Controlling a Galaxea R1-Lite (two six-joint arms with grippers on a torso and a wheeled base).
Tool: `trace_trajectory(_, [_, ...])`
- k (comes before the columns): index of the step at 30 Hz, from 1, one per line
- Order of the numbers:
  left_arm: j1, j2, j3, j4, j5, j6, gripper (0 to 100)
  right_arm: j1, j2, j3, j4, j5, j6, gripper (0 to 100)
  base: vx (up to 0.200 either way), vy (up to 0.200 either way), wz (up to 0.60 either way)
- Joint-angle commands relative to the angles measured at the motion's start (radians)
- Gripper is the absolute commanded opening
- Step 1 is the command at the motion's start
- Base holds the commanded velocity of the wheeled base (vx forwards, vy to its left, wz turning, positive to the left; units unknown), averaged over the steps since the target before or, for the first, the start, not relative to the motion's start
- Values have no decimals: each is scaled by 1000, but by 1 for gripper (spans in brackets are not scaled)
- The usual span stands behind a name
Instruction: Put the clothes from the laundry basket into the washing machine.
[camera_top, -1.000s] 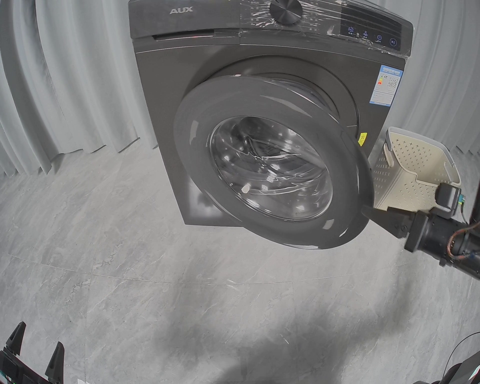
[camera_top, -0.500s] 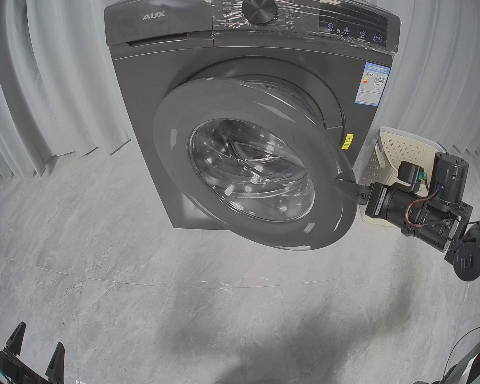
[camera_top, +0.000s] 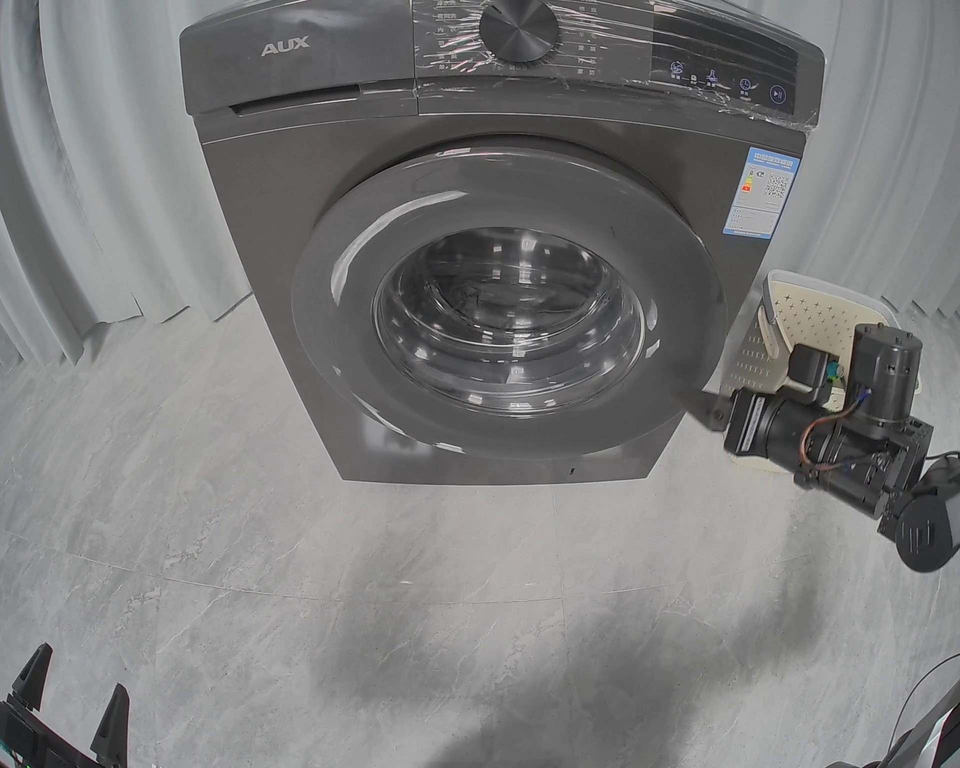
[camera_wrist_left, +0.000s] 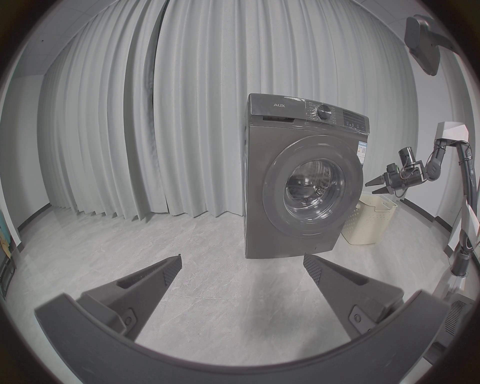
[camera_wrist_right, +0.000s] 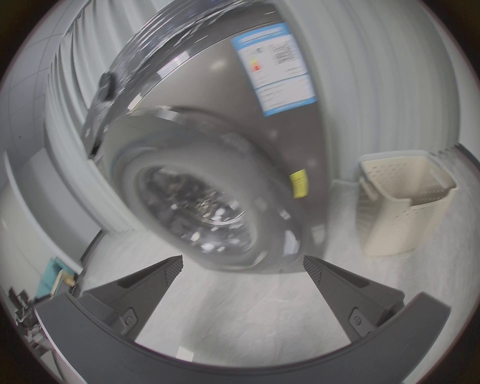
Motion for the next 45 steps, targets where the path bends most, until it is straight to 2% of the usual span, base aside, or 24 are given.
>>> trace_trajectory(1, [0, -10, 18, 0, 0, 1, 100, 174, -76, 101, -2, 42, 4, 100, 0, 0, 0])
trace_trajectory(5, [0, -10, 18, 0, -1, 1, 100, 220, -59, 54, -50, 44, 4, 100, 0, 0, 0])
trace_trajectory(14, [-2, -10, 18, 0, -1, 1, 100, 209, 42, -34, -200, 31, 6, 100, 44, -178, 0])
trace_trajectory(18, [0, -10, 18, 0, -1, 1, 100, 209, 47, -60, -201, 31, 4, 100, 200, -50, 0])
trace_trajectory(30, [-2, -10, 18, 0, -1, 1, 100, 216, 45, -55, -203, 33, 3, 100, 0, 0, 0])
trace_trajectory(37, [-2, -10, 18, 0, -1, -1, 100, 206, 45, -65, -203, 31, -2, 100, 200, 0, 0])
trace_trajectory(42, [0, -10, 18, 0, -1, 1, 100, 206, 51, -89, -203, -2, -3, 100, 200, 0, 0])
trace_trajectory(45, [-2, -10, 18, 0, -1, -1, 100, 186, 66, -106, -203, -19, -5, 100, 0, 0, 0])
